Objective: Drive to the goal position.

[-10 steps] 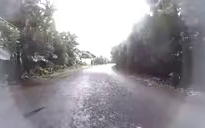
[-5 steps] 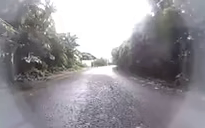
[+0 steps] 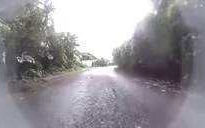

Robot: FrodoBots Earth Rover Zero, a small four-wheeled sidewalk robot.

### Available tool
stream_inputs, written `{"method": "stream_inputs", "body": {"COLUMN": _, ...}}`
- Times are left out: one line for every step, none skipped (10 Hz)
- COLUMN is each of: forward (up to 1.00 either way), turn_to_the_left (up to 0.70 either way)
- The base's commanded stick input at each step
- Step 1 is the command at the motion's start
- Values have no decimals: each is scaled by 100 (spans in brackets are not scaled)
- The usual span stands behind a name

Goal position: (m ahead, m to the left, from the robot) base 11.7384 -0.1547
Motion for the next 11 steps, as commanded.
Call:
{"method": "stream_inputs", "body": {"forward": 70, "turn_to_the_left": -35}}
{"method": "stream_inputs", "body": {"forward": 70, "turn_to_the_left": -35}}
{"method": "stream_inputs", "body": {"forward": 70, "turn_to_the_left": -30}}
{"method": "stream_inputs", "body": {"forward": 70, "turn_to_the_left": -12}}
{"method": "stream_inputs", "body": {"forward": 70, "turn_to_the_left": 0}}
{"method": "stream_inputs", "body": {"forward": 70, "turn_to_the_left": 0}}
{"method": "stream_inputs", "body": {"forward": 70, "turn_to_the_left": 0}}
{"method": "stream_inputs", "body": {"forward": 70, "turn_to_the_left": 0}}
{"method": "stream_inputs", "body": {"forward": 70, "turn_to_the_left": 0}}
{"method": "stream_inputs", "body": {"forward": 70, "turn_to_the_left": 0}}
{"method": "stream_inputs", "body": {"forward": 70, "turn_to_the_left": 0}}
